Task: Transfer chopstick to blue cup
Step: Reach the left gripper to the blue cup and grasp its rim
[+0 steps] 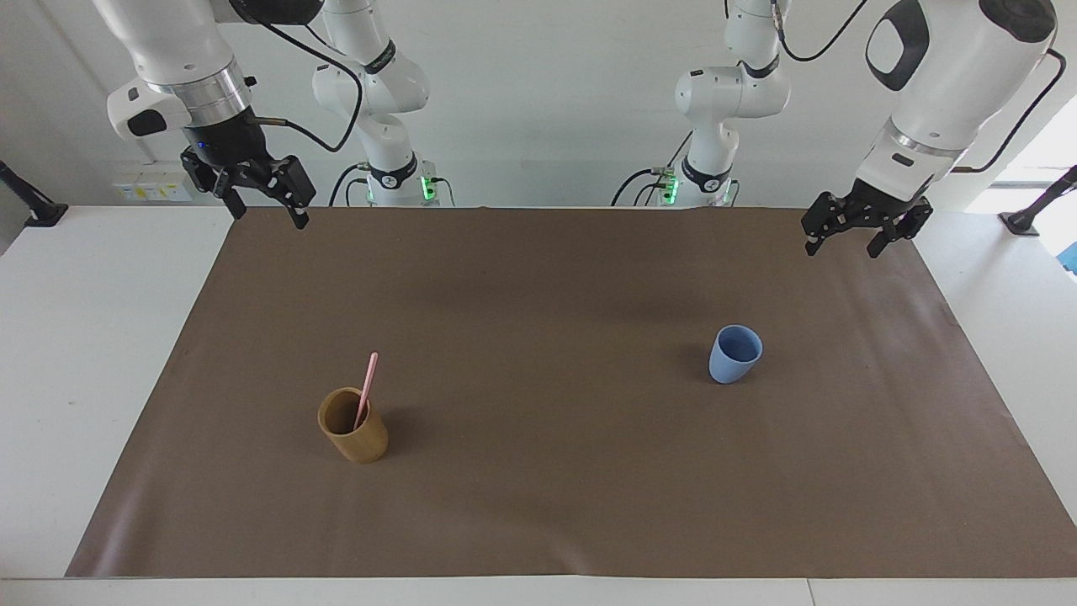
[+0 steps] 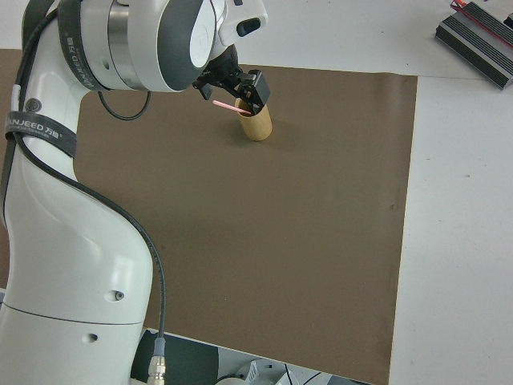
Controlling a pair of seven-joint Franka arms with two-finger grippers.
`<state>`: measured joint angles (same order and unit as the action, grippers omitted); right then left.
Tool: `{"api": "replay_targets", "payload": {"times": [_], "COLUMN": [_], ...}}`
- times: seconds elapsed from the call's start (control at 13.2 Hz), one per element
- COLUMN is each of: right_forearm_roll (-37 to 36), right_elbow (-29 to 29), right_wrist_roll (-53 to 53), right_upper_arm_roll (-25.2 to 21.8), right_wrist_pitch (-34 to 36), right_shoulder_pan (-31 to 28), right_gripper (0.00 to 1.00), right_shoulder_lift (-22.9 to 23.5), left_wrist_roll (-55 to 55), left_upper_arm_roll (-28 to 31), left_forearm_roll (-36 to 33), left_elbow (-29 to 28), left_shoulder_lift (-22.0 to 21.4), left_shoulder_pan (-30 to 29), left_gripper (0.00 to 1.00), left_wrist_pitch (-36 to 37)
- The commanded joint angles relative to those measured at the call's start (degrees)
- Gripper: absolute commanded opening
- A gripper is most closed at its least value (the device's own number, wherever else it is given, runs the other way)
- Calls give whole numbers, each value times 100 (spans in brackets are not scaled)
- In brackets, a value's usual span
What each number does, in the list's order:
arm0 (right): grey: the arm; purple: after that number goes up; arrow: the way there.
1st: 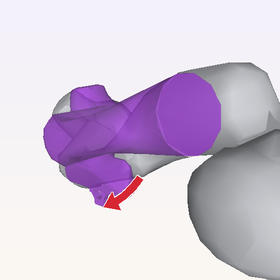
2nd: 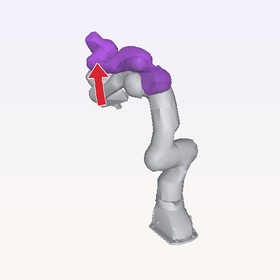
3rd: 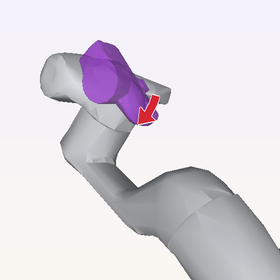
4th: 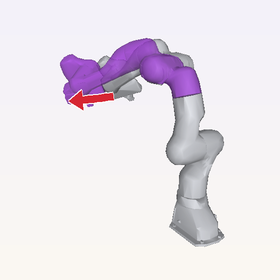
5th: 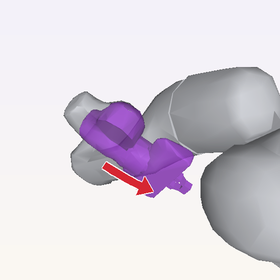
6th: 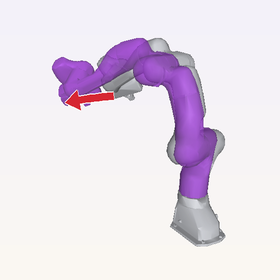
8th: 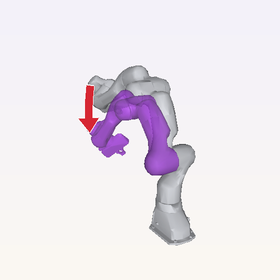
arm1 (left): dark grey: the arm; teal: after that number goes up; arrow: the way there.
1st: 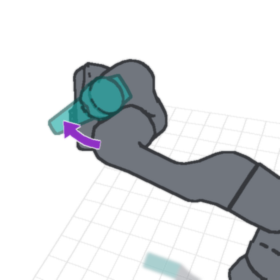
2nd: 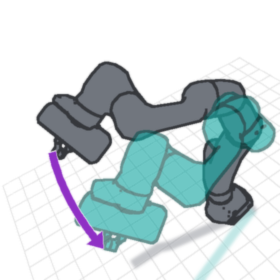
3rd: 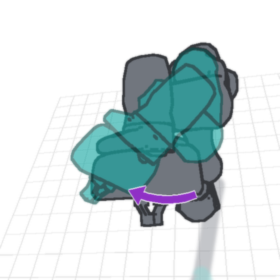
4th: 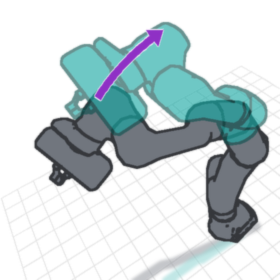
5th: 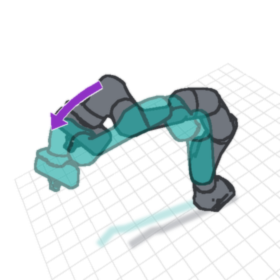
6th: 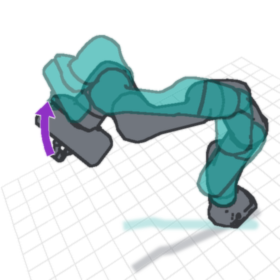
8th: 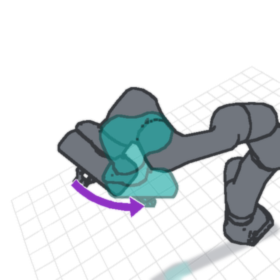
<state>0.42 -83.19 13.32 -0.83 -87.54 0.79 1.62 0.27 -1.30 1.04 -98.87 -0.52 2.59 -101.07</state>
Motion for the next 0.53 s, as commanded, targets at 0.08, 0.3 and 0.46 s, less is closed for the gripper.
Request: {"api": "replay_targets", "payload": {"times": [0.08, 0.3, 0.46], "right_forearm_roll": [37, 37, 37], "right_elbow": [-92, -92, -92], "right_wrist_roll": [-120, -111, -111], "right_upper_arm_roll": [48, 48, 48], "right_wrist_pitch": [0, 0, 0], "right_shoulder_pan": [-79, -79, -79], "right_gripper": [100, 100, 100], "right_shoulder_lift": [-83, -83, -83], "left_wrist_roll": [-649, -931, -1160], "left_upper_arm_roll": [24, 24, 24], "left_forearm_roll": [-7, -7, -7], "left_elbow": [-563, -721, -861], "left_shoulder_lift": [357, 648, 956], "left_shoulder_pan": [188, 268, 426], "left_gripper": [100, 100, 100], "left_wrist_pitch": [-1019, -1406, -1652]}}
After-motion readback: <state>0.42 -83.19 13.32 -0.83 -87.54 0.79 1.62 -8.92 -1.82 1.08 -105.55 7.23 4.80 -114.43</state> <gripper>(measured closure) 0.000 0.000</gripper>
